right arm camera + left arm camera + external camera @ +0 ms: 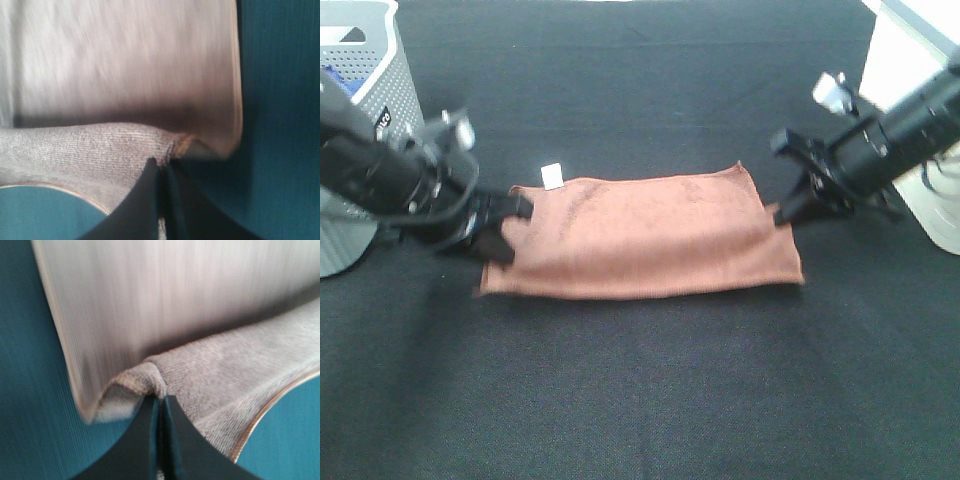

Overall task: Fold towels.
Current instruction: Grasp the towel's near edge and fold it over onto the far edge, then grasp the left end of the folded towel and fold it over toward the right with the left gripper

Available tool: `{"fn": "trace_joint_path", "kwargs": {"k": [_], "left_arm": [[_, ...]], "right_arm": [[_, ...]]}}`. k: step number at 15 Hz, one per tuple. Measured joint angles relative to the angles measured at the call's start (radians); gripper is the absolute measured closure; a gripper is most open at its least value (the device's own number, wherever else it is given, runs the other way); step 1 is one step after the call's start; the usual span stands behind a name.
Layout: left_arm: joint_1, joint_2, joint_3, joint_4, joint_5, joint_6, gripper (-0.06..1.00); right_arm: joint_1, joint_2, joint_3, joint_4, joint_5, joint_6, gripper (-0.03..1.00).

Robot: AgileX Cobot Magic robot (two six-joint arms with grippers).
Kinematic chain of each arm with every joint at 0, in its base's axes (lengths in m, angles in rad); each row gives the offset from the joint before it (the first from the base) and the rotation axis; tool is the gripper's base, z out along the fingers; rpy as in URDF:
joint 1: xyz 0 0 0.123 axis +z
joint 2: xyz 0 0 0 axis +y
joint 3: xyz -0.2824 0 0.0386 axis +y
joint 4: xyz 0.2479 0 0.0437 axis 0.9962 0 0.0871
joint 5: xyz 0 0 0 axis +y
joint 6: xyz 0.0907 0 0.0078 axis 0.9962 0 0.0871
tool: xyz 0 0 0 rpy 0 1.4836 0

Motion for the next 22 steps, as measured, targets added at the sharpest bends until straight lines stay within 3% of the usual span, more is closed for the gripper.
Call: {"fn": "trace_joint_path", "kwargs": {"k": [3, 7, 10, 12, 13, 15, 17, 19, 22], "left_arm": [[0.0, 0.046, -0.128, 0.02, -0.077, 0.001, 0.94], [0.003, 0.219, -0.351, 0.081, -0.085, -0.008, 0.94], [0.007, 0.282, -0.435, 0.087, -0.08, -0.049, 0.91], [0.01, 0.302, -0.438, 0.09, -0.073, -0.068, 0.61], [0.01, 0.302, -0.438, 0.09, -0.073, -0.068, 0.61], [0.01, 0.304, -0.44, 0.099, -0.06, -0.072, 0.31], [0.011, 0.304, -0.441, 0.162, -0.036, -0.104, 0.23], [0.03, 0.304, -0.441, 0.306, 0.007, -0.294, 0.22], [0.061, 0.307, -0.442, 0.352, 0.004, -0.402, 0.21]], "right_arm": [[0.0, 0.128, -0.234, 0.0, 0.021, 0.004, 0.97], [0.0, 0.315, -0.528, -0.054, 0.054, 0.061, 0.97], [0.0, 0.383, -0.603, -0.095, 0.076, 0.111, 0.94], [0.0, 0.392, -0.61, -0.105, 0.087, 0.127, 0.55], [0.0, 0.392, -0.61, -0.105, 0.087, 0.127, 0.55], [0.0, 0.387, -0.611, -0.114, 0.109, 0.127, 0.23], [0.0, 0.367, -0.612, -0.145, 0.146, 0.128, 0.14], [0.0, 0.352, -0.613, -0.178, 0.21, 0.144, 0.13], [0.0, 0.352, -0.613, -0.203, 0.227, 0.154, 0.12]]}}
